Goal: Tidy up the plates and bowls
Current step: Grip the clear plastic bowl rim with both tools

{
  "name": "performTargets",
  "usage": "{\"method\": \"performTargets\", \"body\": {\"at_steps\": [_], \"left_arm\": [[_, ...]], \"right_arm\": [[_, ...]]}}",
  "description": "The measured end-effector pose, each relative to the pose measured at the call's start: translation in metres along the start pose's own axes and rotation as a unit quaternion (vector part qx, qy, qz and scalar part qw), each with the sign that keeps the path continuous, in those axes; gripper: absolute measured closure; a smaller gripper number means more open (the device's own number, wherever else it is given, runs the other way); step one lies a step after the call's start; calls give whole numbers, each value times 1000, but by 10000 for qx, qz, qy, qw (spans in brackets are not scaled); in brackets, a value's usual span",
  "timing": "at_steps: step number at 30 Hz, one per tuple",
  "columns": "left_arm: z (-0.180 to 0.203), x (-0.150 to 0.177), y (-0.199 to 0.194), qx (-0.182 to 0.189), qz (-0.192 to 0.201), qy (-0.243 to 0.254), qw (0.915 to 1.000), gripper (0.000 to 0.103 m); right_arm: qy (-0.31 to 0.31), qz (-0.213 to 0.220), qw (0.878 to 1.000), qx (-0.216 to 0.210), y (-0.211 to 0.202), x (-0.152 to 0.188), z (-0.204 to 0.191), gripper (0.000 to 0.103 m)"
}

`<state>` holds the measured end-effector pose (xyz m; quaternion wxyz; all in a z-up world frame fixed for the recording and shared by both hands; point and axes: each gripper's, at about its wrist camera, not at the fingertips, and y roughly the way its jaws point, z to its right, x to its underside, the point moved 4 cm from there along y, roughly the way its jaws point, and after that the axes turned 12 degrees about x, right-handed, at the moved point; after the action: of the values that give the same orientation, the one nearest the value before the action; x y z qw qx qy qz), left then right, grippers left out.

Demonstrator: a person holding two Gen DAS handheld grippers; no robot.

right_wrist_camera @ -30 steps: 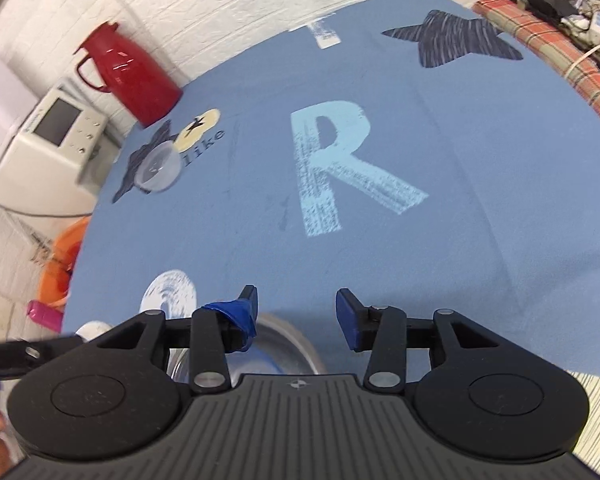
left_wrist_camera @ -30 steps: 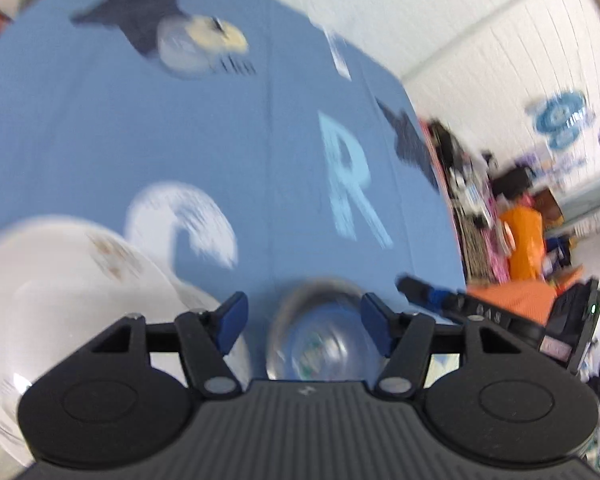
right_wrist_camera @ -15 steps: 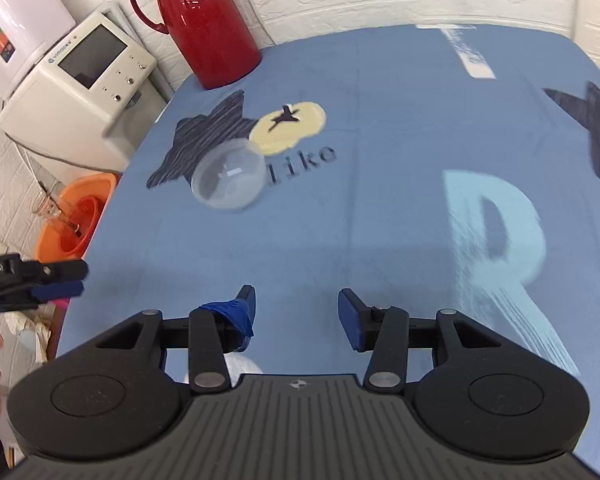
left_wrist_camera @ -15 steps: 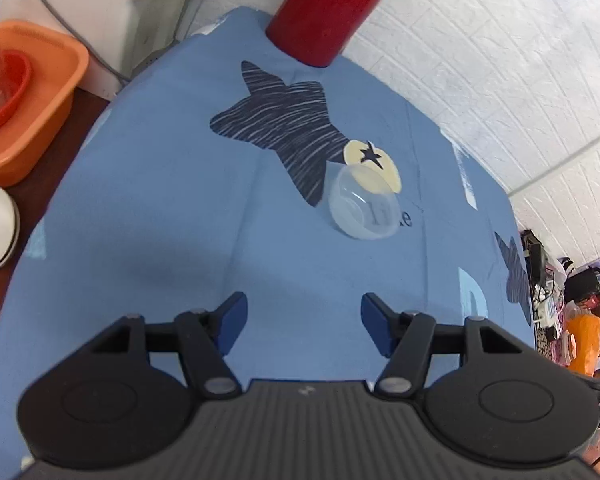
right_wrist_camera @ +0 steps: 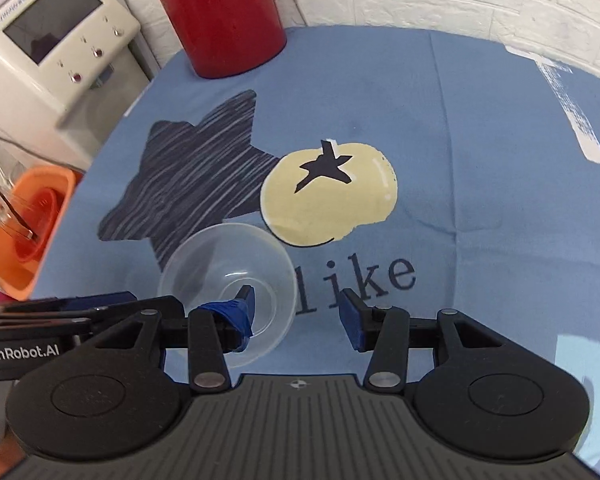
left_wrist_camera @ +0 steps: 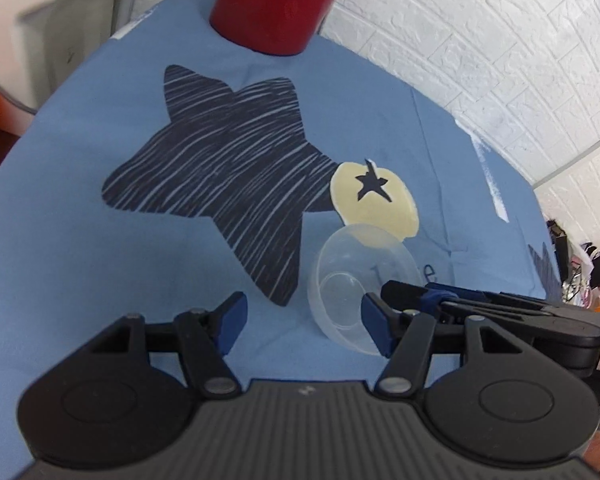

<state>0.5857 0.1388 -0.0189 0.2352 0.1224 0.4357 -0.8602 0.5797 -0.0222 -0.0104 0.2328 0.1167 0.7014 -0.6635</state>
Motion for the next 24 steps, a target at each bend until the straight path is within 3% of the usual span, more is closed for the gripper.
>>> {"method": "performTargets", "body": {"at_steps": [3, 11, 14, 15, 16, 18, 24], "left_arm": [[-4, -1, 11, -110, -40, 34, 9999, 39], [-4, -3, 12, -260, 114, 141, 9995, 42], [-1, -2, 12, -403, 111, 291, 9987, 69], [-1, -2, 13, -402, 78, 332, 9986, 89], [-1, -1, 15, -332, 11, 269, 9991, 101], [-3, 1, 16, -71, -55, 81, 9999, 103], [8, 12, -1, 101, -48, 88, 9999, 103]], "right_arm": [[146, -43, 9999, -64, 9, 0, 3, 71], [-204, 73, 9997, 151, 15, -5, -8, 70], [127, 177, 9987, -471, 15, -2, -5, 78], [154, 183, 9977, -635, 15, 0, -7, 82], [115, 166, 9971, -729, 16, 2, -11, 86], [101, 175, 9965, -814, 15, 6, -19, 88], [208, 238, 9952, -931, -3, 16, -17, 85]]}}
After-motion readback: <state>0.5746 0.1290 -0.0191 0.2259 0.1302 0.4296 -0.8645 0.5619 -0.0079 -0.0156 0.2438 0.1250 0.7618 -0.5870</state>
